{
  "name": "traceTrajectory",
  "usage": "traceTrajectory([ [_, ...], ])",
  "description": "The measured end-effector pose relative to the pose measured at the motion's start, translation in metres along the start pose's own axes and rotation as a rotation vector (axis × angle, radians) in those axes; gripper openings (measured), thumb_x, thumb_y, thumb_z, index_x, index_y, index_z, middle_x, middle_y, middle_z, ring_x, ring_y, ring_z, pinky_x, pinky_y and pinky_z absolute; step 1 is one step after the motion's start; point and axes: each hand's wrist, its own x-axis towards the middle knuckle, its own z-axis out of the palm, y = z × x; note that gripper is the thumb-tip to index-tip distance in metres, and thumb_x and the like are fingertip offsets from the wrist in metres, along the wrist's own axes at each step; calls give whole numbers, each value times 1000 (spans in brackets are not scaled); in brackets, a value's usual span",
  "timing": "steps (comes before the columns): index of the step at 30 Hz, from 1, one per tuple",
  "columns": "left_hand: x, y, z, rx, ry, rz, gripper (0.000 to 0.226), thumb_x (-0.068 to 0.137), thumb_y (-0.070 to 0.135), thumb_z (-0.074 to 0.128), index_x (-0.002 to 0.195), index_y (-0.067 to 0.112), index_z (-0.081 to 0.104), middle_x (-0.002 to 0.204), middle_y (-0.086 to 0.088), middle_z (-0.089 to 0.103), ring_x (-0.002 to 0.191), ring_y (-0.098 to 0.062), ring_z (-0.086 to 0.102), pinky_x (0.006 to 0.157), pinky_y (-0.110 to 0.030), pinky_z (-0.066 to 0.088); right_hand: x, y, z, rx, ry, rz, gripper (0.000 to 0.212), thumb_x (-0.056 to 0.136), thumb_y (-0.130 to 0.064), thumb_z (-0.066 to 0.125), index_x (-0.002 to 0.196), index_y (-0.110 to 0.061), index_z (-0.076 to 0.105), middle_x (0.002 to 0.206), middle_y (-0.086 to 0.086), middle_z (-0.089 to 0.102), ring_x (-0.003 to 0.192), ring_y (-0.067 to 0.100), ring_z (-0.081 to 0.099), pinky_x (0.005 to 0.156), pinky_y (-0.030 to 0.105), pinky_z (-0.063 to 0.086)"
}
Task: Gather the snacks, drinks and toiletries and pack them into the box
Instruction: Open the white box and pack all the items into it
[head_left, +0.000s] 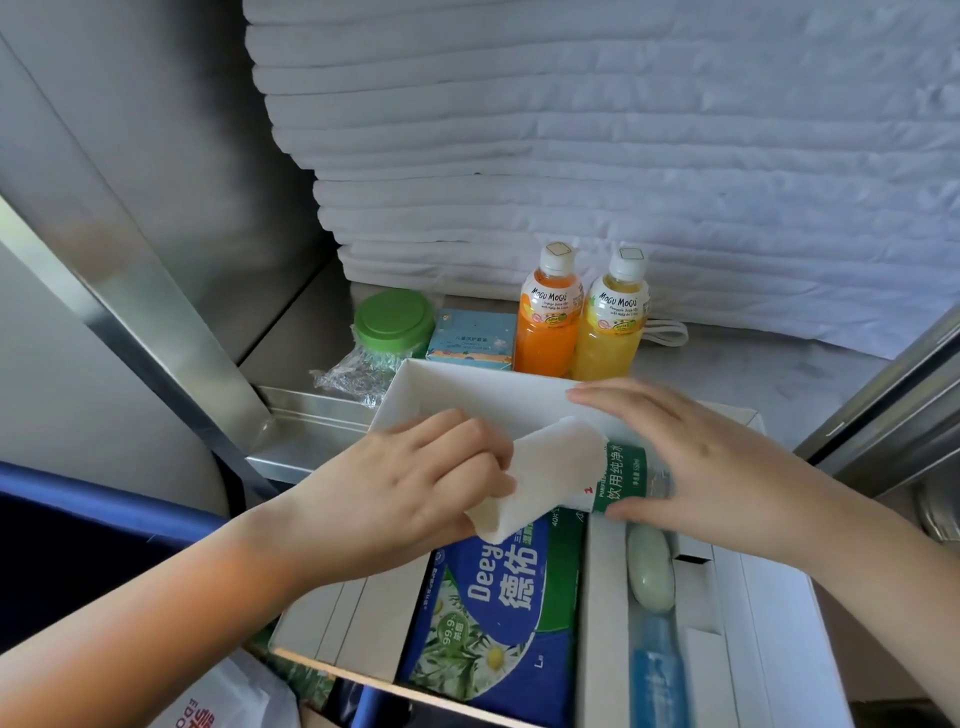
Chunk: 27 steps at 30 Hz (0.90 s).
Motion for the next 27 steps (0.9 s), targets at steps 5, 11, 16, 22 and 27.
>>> traceTrajectory([
  [5, 15, 2, 7, -66, 66, 25, 28, 88, 23, 65, 105, 13, 45, 109, -3, 50, 90, -19, 51, 69, -27, 44, 10, -3, 3, -44, -48, -75, 70, 76, -45, 69, 133, -53, 30, 124, -38, 35, 118, -22, 24, 96, -4, 14],
  [11, 25, -12, 21, -178, -151, -330, 75, 75, 47, 67, 134, 19, 31, 135, 0, 42, 122, -12, 42, 100, -24, 37, 2, 18, -26, -46, 46, 24, 59, 67, -46, 74, 116, -59, 44, 115, -39, 48, 111, -16, 41, 87, 12, 35],
  [16, 33, -16, 56, -50, -481, -334, 79, 80, 44, 67, 141, 21, 24, 139, 5, 35, 121, -14, 41, 94, -34, 46, -4, 21, -31, -16, 41, 62, 61, 68, -43, 77, 119, -56, 46, 118, -38, 48, 111, -12, 45, 86, 13, 37],
  [22, 40, -23, 67, -65, -521, -306, 72, 83, 41, 66, 139, 17, 27, 135, 0, 37, 114, -17, 48, 84, -33, 47, -11, 23, -30, -44, 60, 95, 60, 69, -42, 76, 120, -55, 47, 118, -38, 47, 110, -17, 41, 86, 7, 35],
  [27, 50, -18, 66, -146, -485, -320, 66, 83, 44, 65, 133, 15, 33, 127, 0, 43, 111, -18, 50, 86, -37, 48, -16, 22, -26, -34, 46, 95, 59, 70, -34, 78, 114, -58, 46, 121, -42, 39, 108, -21, 39, 84, -4, 25],
])
